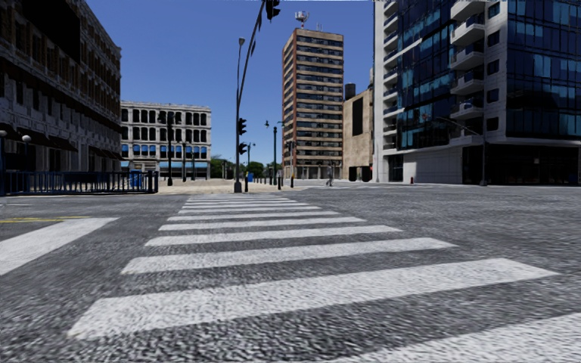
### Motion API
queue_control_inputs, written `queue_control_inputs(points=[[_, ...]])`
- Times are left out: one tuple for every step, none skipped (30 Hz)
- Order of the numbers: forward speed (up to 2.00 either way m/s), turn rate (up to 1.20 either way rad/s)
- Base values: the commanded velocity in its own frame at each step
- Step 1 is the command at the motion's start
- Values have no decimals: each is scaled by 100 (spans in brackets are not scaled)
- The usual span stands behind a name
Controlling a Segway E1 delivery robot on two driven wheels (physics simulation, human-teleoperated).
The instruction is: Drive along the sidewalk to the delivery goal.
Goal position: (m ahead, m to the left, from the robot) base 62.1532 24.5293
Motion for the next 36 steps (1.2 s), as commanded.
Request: queue_control_inputs(points=[[155, 36], [155, 36], [155, 36], [155, 36], [155, 36], [155, 36], [155, 36], [155, 36], [155, 36], [155, 36], [155, 36], [155, 36], [155, 36], [155, 36], [155, 36], [155, 36], [155, 36], [155, 36], [155, 36], [155, 36], [155, 36], [155, 36], [155, 36], [155, 36], [155, 36], [155, 36], [155, 36], [155, 30], [155, 27], [155, 27], [155, 27], [154, 26], [154, 22], [151, 20], [151, 16], [151, 16]])
